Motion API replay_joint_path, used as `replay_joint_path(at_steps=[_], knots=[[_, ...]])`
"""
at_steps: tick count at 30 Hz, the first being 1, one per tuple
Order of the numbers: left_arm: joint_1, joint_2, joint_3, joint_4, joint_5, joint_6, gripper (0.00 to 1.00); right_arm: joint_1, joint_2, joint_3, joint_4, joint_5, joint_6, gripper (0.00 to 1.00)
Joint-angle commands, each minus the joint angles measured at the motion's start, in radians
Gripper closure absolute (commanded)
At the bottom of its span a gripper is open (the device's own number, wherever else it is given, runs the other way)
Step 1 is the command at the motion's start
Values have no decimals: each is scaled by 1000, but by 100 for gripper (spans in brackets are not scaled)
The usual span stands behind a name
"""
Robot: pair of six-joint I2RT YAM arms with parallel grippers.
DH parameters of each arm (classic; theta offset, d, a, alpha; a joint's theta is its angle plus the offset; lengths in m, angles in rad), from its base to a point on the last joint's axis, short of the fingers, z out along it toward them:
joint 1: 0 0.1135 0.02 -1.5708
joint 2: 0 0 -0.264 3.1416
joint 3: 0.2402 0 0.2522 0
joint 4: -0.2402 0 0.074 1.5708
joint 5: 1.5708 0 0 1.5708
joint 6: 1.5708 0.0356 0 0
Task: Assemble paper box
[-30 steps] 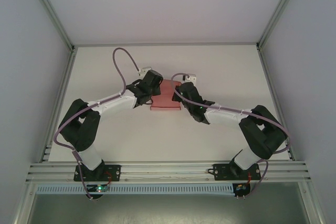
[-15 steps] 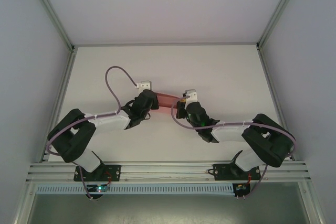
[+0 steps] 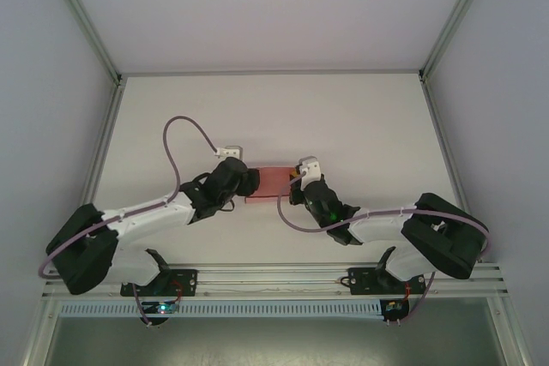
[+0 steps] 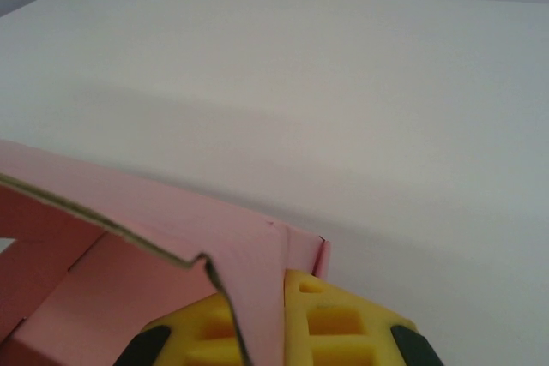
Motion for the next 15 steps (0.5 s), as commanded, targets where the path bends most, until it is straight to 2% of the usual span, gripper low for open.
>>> replay_joint_path(at_steps=[1,3,6,9,13,15], knots=[[-10,-114,-19,-155,26,-34,16,30,7,-39,-42,38,-31,100],[-13,-191,-30,-189,56,-35,1,41,10,-43,-41,39,-31,100],[-13,-289,-27,-256,73,-64,0,59,28,-54,-17,28,-31,100],[-13,-319,14,-341,31,-134,0,73,52,-63,4,39,-43,100],[10,-263,85,-414,-21,-230,0,102,83,-102,64,29,-100,100],[45,-214,98,-403,6,-247,0,115,98,-120,97,44,-120,100]])
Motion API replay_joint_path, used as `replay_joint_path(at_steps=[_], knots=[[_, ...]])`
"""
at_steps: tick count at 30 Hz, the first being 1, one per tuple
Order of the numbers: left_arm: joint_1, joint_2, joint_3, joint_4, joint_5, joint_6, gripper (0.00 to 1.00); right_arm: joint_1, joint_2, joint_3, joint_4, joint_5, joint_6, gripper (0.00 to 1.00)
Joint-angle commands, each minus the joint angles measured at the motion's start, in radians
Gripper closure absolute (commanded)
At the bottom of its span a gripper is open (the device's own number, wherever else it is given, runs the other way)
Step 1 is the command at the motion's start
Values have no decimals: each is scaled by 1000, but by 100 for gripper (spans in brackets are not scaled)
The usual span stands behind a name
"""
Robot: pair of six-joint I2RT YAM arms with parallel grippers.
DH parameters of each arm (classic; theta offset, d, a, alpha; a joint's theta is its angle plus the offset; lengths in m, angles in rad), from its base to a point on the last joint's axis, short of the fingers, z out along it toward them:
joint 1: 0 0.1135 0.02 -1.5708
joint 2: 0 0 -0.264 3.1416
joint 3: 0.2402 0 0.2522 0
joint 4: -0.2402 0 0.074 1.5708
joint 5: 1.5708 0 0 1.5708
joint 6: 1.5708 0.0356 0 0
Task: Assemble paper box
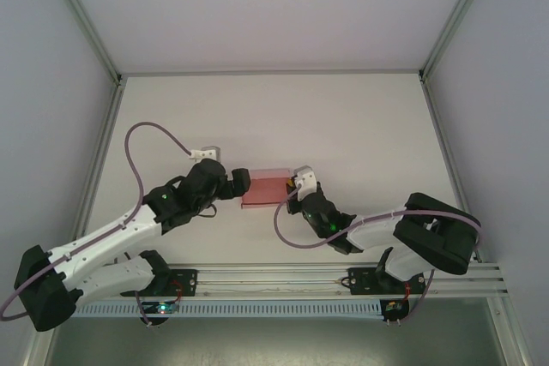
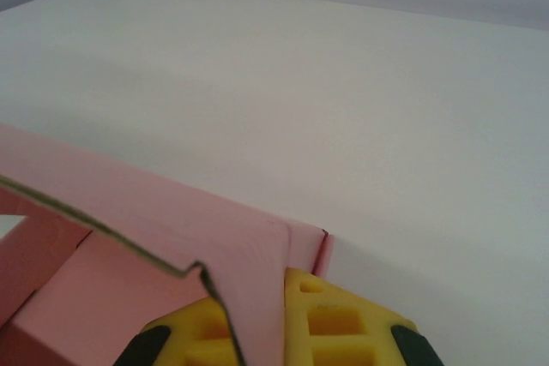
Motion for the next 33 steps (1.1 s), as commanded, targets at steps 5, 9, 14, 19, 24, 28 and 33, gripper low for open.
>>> replay_joint_path(at_steps=[5,9,14,19,24,28,33], knots=[[117,154,-24,136,131,-128,0,39,87,-79,-8,-32,-85,100],[131,235,-40,161,125,-141,0,58,113,-75,12,-43,-130,100],[140,291,-98,283,210,-148,13,64,105,-86,25,-18,-126,100],[153,340,-156,348,172,-156,19,63,60,-109,20,-132,-195,93],[159,404,-176,456,213,-125,27,60,21,-113,-37,-146,-284,83],[158,408,-178,452,188,-112,28,38,-77,-118,-117,-220,-274,69],[158,431,-178,452,174,-102,34,14,-263,-96,-364,-358,-244,40]])
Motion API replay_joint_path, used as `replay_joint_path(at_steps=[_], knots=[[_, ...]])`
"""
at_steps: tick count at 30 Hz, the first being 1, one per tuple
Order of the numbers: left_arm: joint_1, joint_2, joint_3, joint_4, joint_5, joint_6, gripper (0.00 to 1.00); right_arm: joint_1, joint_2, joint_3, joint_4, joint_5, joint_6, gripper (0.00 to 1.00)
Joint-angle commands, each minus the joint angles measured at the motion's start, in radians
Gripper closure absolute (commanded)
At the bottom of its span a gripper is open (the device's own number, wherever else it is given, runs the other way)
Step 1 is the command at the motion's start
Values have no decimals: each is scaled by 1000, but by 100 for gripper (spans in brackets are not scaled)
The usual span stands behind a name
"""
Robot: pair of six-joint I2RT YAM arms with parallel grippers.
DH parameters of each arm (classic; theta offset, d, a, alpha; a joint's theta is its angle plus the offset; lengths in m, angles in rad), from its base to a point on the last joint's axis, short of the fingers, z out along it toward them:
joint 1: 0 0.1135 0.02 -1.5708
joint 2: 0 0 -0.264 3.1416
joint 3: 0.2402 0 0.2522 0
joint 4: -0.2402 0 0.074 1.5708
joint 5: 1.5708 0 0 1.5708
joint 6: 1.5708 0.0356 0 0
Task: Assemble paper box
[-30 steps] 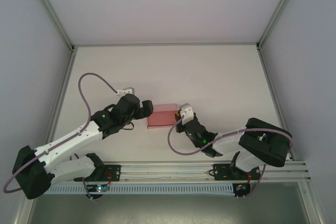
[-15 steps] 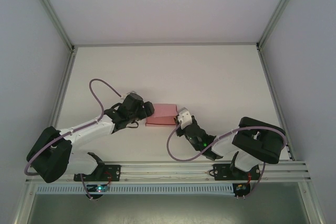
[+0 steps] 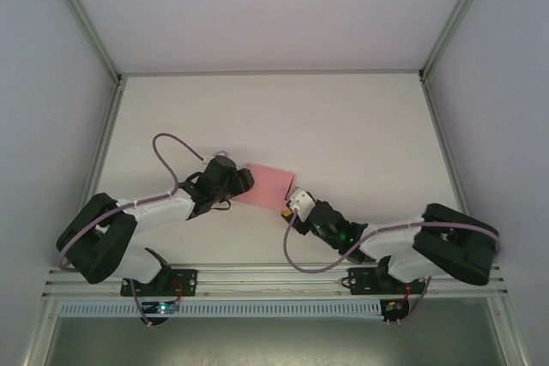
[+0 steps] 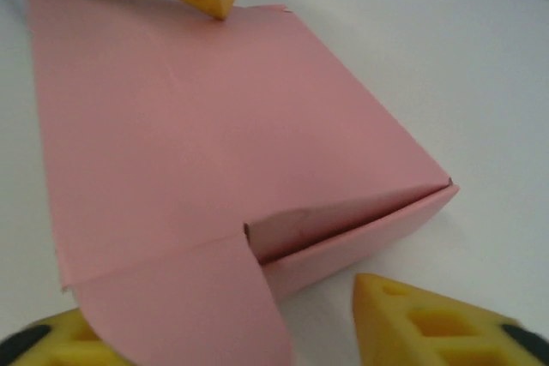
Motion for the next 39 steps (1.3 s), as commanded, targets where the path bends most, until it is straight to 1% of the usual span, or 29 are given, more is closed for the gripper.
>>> replay_joint_path(at_steps=[1,2,3,4,5,7,8,9,10,12,14,15,16,18,20,21,23,24,29,36,39], knots=[[18,41,-19,-39,-44,33,35,-17,-116,7,-205,-150,9,31],[17,45,-16,-43,-46,32,35,-18,-154,5,-239,-144,24,24],[17,50,-13,-46,-50,30,36,-22,-197,6,-282,-140,42,20],[17,54,-13,-42,-49,31,36,-28,-249,2,-333,-164,41,19],[18,58,-13,-38,-44,32,36,-29,-297,-5,-361,-155,56,17],[17,68,-10,-27,-28,37,37,-38,-411,-33,-396,-128,98,8],[17,73,-7,-28,-23,43,38,-43,-468,-49,-397,-84,146,3],[18,78,-3,-30,-20,51,39,-52,-522,-58,-401,-38,203,2],[17,84,3,-35,-16,62,40,-75,-578,-53,-431,-31,259,2],[17,96,19,-52,-8,76,44,-142,-649,-13,-531,-85,367,2],[17,109,29,-57,2,83,49,-208,-663,23,-595,-149,454,2],[17,116,32,-52,7,88,54,-245,-650,34,-609,-188,496,2],[18,121,36,-53,10,91,56,-279,-625,45,-611,-228,533,2],[18,130,43,-58,20,102,57,-347,-542,72,-612,-320,580,2],[18,132,43,-61,25,105,58,-395,-445,97,-623,-357,618,2],[18,131,38,-58,28,104,59,-416,-390,135,-626,-376,633,2],[17,125,26,-46,23,101,61,-444,-297,173,-621,-423,641,2],[21,122,16,-37,31,87,65,-451,-250,191,-612,-447,638,2],[72,123,-70,146,171,35,73,-464,-71,264,-514,-575,646,2],[123,118,-115,203,246,3,75,-471,83,331,-472,-651,677,2],[139,112,-140,245,264,-12,77,-474,120,338,-409,-672,722,2]])
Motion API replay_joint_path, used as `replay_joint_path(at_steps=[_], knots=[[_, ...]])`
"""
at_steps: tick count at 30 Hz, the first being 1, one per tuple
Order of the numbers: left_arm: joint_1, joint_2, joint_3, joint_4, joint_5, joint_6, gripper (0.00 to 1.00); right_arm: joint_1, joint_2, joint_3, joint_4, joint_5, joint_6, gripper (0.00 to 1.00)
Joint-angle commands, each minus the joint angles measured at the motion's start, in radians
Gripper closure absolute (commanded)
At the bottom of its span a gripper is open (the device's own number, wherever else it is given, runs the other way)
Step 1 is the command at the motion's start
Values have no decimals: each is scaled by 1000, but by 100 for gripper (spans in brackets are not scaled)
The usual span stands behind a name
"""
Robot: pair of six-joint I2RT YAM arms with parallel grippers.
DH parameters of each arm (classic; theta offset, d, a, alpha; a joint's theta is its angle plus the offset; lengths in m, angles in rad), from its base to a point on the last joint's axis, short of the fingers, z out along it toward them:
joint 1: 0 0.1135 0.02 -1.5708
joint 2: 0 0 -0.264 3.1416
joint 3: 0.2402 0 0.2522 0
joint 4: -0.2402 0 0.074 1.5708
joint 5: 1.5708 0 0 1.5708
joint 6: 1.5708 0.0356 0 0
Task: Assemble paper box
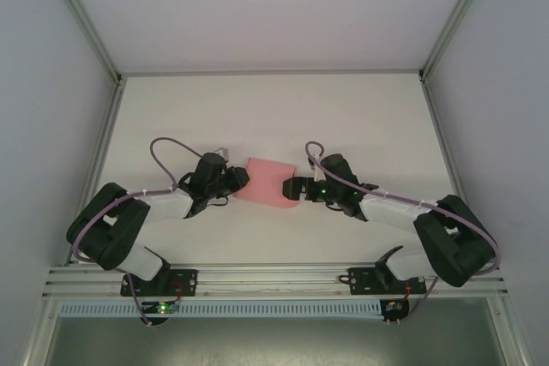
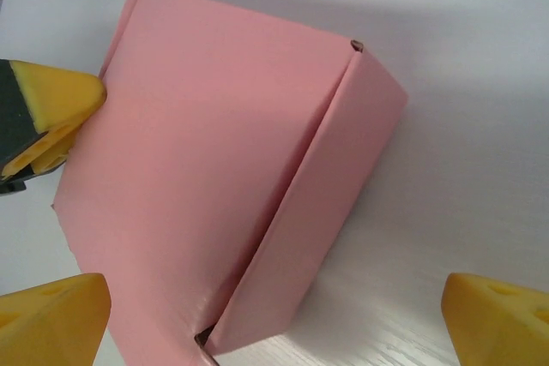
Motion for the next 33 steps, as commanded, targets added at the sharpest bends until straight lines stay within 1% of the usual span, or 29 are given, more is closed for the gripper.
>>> replay_joint_path(at_steps=[1,7,10,14,18,23,28,30,31,33], knots=[[23,25,-62,-65,27,-24,77,-18,37,26,99,-67,68,2],[37,55,-90,13,69,-52,77,-35,131,37,225,-134,163,2],[44,57,-93,2,66,-51,79,-49,167,36,264,-168,186,2],[58,56,-111,16,70,-52,80,-60,176,32,279,-160,198,2],[60,54,-109,10,75,-47,80,-59,208,51,289,-183,205,3],[61,46,-121,12,70,-41,80,-62,266,59,385,-225,258,6],[61,39,-114,8,74,-25,80,-58,308,93,443,-278,287,13],[62,39,-109,8,74,-18,80,-58,309,95,461,-291,293,17],[62,39,-105,6,74,-16,79,-57,304,95,466,-295,294,21],[61,36,-92,9,79,-5,78,-59,289,89,468,-295,294,32]])
